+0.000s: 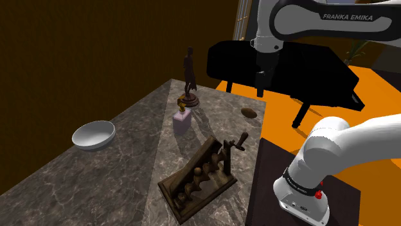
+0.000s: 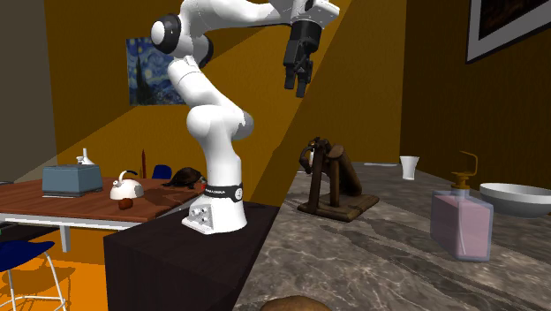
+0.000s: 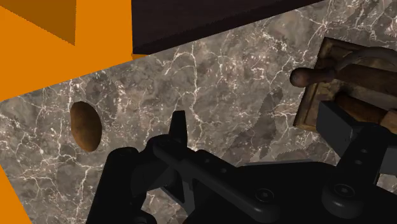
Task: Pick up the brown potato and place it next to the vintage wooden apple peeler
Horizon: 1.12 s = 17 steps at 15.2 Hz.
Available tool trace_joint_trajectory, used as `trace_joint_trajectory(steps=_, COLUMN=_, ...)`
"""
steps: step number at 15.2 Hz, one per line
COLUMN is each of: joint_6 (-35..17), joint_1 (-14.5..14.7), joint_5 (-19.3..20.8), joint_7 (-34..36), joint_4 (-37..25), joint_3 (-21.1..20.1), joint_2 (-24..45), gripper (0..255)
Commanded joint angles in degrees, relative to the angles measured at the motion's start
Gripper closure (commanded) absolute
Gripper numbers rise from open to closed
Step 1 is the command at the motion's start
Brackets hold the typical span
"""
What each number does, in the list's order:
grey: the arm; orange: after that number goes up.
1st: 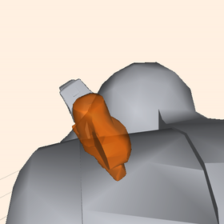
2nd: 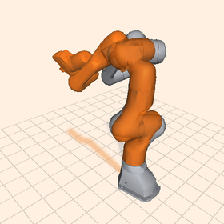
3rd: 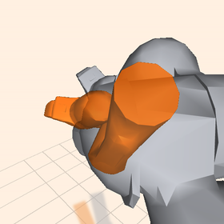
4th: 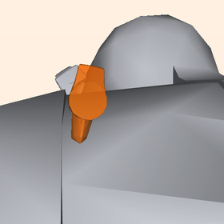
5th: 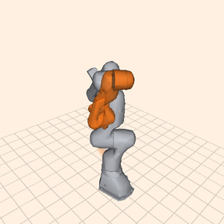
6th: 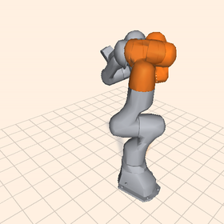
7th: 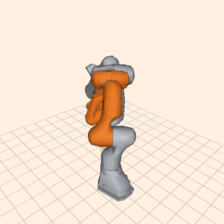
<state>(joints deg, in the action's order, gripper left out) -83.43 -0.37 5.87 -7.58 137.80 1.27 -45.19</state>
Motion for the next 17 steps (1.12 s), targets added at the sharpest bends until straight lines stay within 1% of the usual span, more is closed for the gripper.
trace_joint_trajectory(steps=1, joint_6=0.0, joint_1=0.0, joint_5=0.0, joint_7=0.0, joint_4=0.0, joint_3=0.0, joint_2=0.0, gripper=0)
trace_joint_trajectory(steps=5, joint_6=-7.3, joint_1=-1.2, joint_5=3.4, joint_7=-4.5, joint_4=5.1, joint_3=4.4, joint_2=0.3, gripper=0)
trace_joint_trajectory(steps=9, joint_6=-15.3, joint_1=-2.6, joint_5=6.7, joint_7=-8.8, joint_4=8.9, joint_3=9.1, joint_2=2.4, gripper=0)
trace_joint_trajectory(steps=13, joint_6=-23.7, joint_1=-3.9, joint_5=9.6, joint_7=-13.1, joint_4=11.3, joint_3=14.0, joint_2=6.5, gripper=0)
trace_joint_trajectory(steps=17, joint_6=-32.6, joint_1=-4.6, joint_5=11.6, joint_7=-17.6, joint_4=12.1, joint_3=19.1, joint_2=12.4, gripper=0)
